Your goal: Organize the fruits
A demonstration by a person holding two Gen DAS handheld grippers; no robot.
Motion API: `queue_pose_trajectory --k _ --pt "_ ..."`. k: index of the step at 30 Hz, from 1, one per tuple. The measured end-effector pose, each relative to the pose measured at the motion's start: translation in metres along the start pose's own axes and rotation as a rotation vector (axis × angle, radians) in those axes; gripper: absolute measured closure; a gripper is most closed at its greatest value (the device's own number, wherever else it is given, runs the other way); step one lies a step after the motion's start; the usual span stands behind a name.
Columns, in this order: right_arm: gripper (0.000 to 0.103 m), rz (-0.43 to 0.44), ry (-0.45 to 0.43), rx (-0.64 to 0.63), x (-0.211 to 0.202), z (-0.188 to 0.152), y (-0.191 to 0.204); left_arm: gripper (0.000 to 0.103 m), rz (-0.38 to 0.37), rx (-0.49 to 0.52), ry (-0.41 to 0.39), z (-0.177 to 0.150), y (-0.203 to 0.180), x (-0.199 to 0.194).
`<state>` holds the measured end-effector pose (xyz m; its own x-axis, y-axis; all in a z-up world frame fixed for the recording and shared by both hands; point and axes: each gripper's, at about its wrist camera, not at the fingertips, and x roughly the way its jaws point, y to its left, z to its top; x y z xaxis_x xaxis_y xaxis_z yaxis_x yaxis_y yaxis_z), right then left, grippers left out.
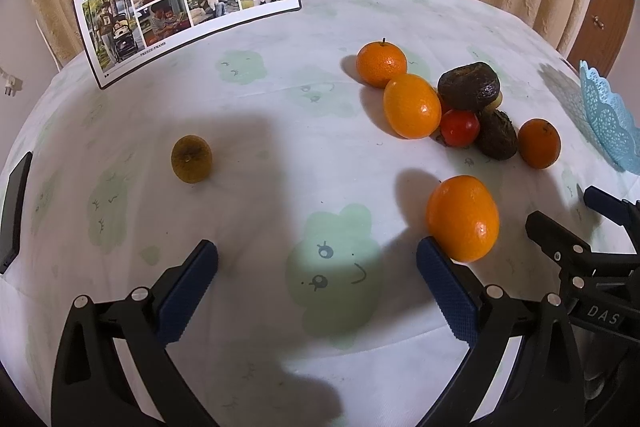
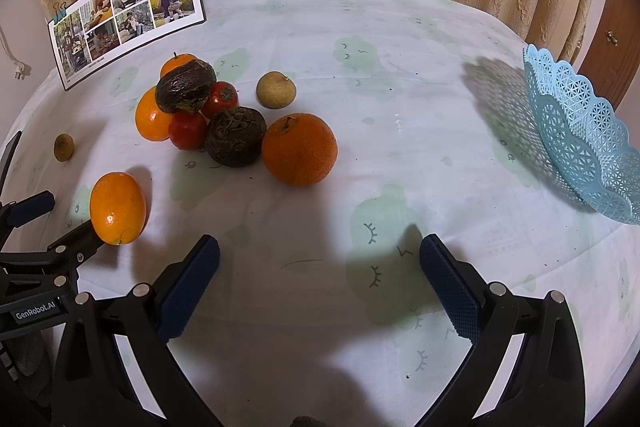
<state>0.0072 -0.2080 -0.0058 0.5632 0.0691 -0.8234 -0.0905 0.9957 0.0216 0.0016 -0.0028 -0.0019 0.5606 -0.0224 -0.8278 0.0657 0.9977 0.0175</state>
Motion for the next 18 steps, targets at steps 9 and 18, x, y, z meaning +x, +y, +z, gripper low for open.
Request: queue_pose_trajectory --k 9,18 --pt "0.002 -0.001 0.001 -0.001 0.0003 0.0002 -0.0001 0.005 0.0 0.001 0.001 0.0007 0.0007 0.0001" --pt "0.002 0.0 0.003 -0.001 0.0001 0.0009 -0.0006 0.005 -0.001 0.002 0.002 0.0009 0.0008 0.0"
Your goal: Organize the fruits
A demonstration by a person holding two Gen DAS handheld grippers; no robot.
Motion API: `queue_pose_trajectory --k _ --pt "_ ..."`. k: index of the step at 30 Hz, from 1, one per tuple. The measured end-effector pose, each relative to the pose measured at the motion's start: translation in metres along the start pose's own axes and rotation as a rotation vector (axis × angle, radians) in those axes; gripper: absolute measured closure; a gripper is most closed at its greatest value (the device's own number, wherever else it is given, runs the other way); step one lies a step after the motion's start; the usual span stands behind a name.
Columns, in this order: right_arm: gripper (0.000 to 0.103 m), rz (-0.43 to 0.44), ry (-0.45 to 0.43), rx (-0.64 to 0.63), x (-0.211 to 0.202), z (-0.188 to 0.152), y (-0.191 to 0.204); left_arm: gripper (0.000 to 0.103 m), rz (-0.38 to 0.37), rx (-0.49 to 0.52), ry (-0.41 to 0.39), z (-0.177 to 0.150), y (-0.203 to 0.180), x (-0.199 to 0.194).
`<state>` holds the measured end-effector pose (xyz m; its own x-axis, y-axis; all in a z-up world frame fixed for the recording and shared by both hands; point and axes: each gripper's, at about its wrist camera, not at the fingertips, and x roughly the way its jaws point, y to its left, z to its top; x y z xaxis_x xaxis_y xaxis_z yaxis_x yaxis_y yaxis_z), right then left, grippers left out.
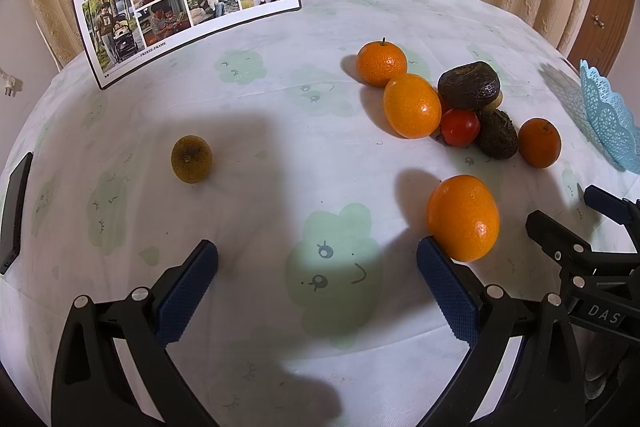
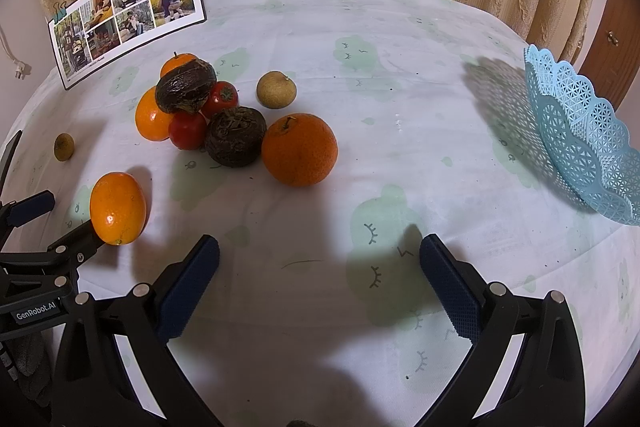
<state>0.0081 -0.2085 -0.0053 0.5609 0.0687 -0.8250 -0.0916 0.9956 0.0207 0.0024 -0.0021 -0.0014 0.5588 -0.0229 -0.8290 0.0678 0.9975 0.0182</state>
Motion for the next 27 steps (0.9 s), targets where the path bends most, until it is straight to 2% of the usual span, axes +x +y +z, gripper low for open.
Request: queue_pose_trajectory --k 17,23,27 --pt "0.002 0.002 0.005 -0.004 0.0 -0.002 0.001 0.005 -0.008 0.002 0.012 -0.001 0.001 -0.002" --pt "0.002 0.061 -0.024 0.047 -0.008 -0.002 -0.004 0.005 0.003 -0.011 -0.048 0.001 0.005 -0.014" --pt "0.002 0.062 -0.081 0.038 -0.024 -0.004 0.001 0.005 0.017 -0.021 -0.083 0.003 0.008 -0.022"
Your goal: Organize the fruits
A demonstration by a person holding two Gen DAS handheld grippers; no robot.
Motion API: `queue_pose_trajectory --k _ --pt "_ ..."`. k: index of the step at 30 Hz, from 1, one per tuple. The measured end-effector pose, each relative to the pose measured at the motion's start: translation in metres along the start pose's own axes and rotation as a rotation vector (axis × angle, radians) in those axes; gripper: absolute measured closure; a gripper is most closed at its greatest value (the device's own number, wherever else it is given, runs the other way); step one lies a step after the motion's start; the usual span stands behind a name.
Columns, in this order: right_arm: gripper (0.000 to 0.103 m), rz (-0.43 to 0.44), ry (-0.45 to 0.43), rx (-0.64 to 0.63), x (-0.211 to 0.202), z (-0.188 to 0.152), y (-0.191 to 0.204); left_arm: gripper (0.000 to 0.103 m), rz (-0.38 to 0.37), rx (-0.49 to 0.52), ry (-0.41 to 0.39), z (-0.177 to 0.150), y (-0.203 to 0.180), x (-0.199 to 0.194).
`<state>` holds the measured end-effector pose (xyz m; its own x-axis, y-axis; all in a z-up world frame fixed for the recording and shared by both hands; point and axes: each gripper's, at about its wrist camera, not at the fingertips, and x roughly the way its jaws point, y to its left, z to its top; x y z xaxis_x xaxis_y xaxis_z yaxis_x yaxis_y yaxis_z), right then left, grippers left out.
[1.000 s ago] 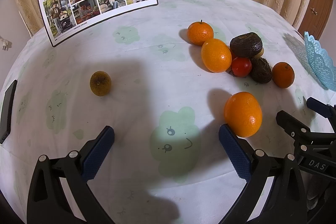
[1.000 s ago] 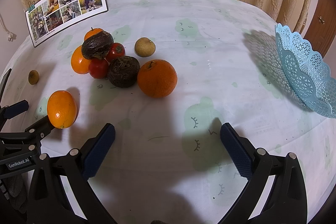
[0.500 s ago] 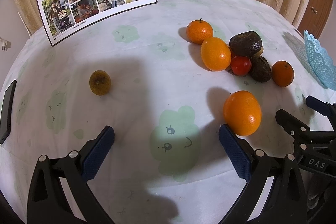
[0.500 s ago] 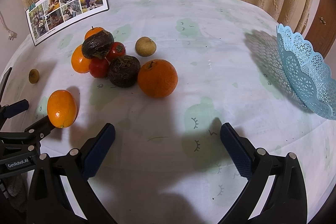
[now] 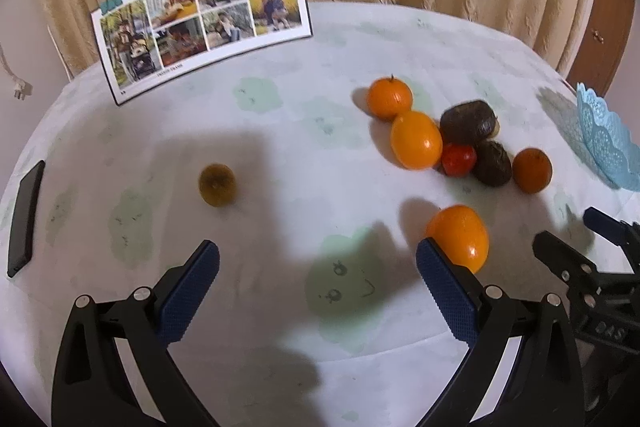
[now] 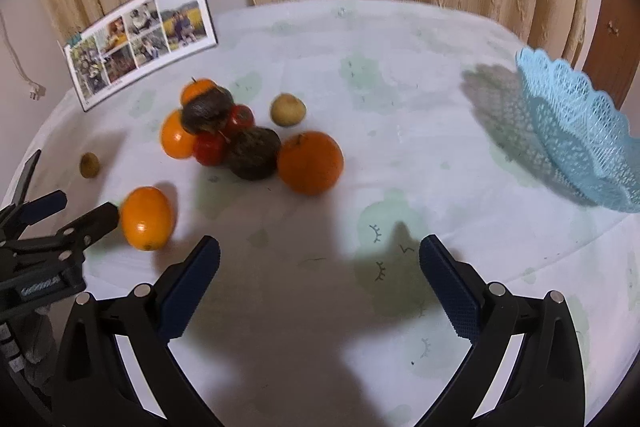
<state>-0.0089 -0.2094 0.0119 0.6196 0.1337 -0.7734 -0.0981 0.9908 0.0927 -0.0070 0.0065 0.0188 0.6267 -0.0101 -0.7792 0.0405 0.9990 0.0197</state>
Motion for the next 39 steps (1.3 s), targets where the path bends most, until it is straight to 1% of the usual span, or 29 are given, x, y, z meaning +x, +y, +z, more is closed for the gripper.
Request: queue_pose_trajectory --k 4,7,12,15,17,19,20,24,27,29,30,31,36,39 --pt "0.002 0.036 -0.043 -0.027 -0.014 0.002 0.01 0.005 0.011 -0.01 -0.012 0.004 0.005 -0.004" --pt "0.002 0.079 -0.06 -0.043 -0.024 0.002 0.018 0.005 0.035 -0.055 -0.033 0.01 0.023 -0.011" --pt "0.002 0.137 -0.055 -0.068 -0.025 0.005 0.035 0.005 0.107 -0.117 -0.054 0.014 0.055 -0.016" --pt "0.003 0.164 -0.043 -0.103 -0.022 0.007 0.051 0.005 0.129 -0.152 -0.056 0.014 0.074 -0.017" --pt "0.01 0.179 -0.032 -0.13 -0.018 0.009 0.062 0.005 0.135 -0.166 -0.058 0.014 0.081 -0.018" --pt "0.022 0.197 -0.005 -0.146 -0.01 0.011 0.072 0.005 0.14 -0.18 -0.061 0.014 0.088 -0.019" --pt "0.024 0.203 0.006 -0.15 -0.006 0.012 0.076 0.005 0.14 -0.185 -0.062 0.014 0.091 -0.019" --pt "0.039 0.225 0.046 -0.158 0.011 0.015 0.088 0.005 0.136 -0.181 -0.052 0.014 0.093 -0.014" --pt "0.049 0.224 0.075 -0.174 0.022 0.016 0.097 0.005 0.132 -0.174 -0.043 0.014 0.091 -0.009" --pt "0.053 0.21 0.074 -0.186 0.025 0.016 0.1 0.005 0.132 -0.17 -0.038 0.014 0.091 -0.006" --pt "0.06 0.204 0.073 -0.191 0.025 0.016 0.1 0.005 0.132 -0.168 -0.035 0.014 0.091 -0.004" --pt "0.065 0.201 0.072 -0.192 0.026 0.016 0.1 0.005 0.131 -0.168 -0.033 0.014 0.091 -0.004" --pt "0.065 0.194 0.056 -0.159 0.02 0.015 0.09 0.005 0.135 -0.152 -0.033 0.014 0.088 0.0" --pt "0.065 0.187 0.026 -0.14 0.011 0.014 0.082 0.005 0.123 -0.137 -0.022 0.015 0.083 0.005"
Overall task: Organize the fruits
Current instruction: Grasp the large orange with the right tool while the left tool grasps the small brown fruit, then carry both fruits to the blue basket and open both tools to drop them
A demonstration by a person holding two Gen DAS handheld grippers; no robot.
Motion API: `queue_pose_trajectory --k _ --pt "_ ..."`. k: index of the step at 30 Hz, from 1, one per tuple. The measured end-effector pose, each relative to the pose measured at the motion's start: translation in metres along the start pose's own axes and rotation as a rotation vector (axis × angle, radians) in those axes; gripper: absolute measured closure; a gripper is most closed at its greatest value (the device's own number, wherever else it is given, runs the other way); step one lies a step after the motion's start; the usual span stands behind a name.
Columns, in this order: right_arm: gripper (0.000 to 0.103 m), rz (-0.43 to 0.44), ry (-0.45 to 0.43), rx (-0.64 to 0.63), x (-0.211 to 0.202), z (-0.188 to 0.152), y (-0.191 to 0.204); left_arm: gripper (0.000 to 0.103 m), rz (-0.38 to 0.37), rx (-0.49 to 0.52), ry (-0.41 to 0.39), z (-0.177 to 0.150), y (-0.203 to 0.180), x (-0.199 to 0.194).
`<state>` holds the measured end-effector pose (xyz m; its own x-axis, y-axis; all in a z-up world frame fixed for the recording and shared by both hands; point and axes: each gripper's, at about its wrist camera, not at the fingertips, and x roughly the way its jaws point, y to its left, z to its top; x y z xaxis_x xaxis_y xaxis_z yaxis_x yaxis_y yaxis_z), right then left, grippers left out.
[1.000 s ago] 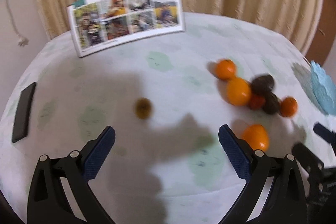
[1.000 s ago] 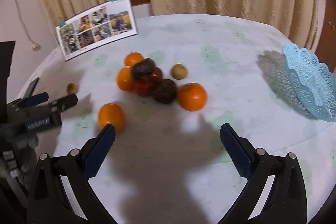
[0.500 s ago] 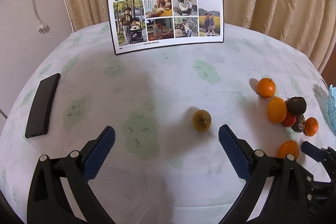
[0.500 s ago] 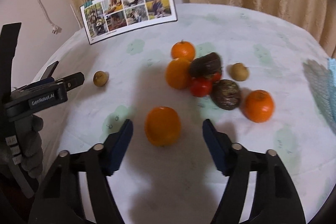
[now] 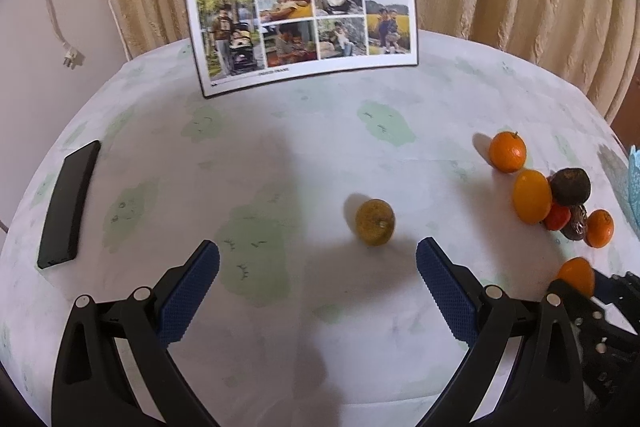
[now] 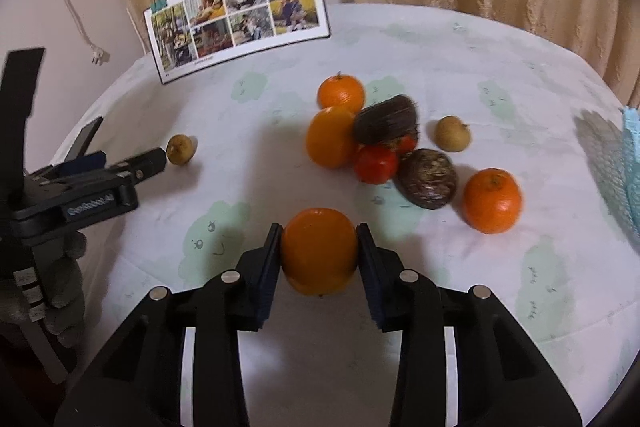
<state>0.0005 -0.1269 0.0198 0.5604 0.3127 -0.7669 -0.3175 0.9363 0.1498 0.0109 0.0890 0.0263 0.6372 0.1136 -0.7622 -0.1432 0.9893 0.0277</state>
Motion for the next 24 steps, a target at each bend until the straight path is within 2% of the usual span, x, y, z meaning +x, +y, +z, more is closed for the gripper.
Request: queue_pose_trajectory --k 3,5,7,10,11,19,24 --pt "0.065 0.003 -0.026 0.02 -0.01 -0.001 -0.006 0.005 -0.018 0.024 0.016 0.002 -0.007 0.006" --pt "0.065 0.004 -0.035 0.031 -0.013 -0.002 -0.01 0.012 -0.027 0.041 0.026 0.004 -0.011 0.01" --pt "0.065 0.007 -0.042 0.042 -0.017 -0.004 -0.013 0.024 -0.044 0.054 0.043 0.005 -0.014 0.016" --pt "0.065 0.016 -0.051 0.054 -0.021 -0.007 -0.018 0.036 -0.088 0.035 0.088 0.008 -0.014 0.029" --pt "0.065 0.019 -0.053 0.057 -0.022 -0.007 -0.019 0.038 -0.086 0.035 0.076 0.008 -0.014 0.029" --pt "0.065 0.016 -0.085 0.086 -0.035 -0.014 -0.03 0.077 -0.107 0.041 0.056 0.012 -0.016 0.03" --pt "0.065 -0.012 -0.126 0.141 -0.053 -0.018 -0.053 0.078 -0.116 0.04 0.041 0.011 -0.02 0.021"
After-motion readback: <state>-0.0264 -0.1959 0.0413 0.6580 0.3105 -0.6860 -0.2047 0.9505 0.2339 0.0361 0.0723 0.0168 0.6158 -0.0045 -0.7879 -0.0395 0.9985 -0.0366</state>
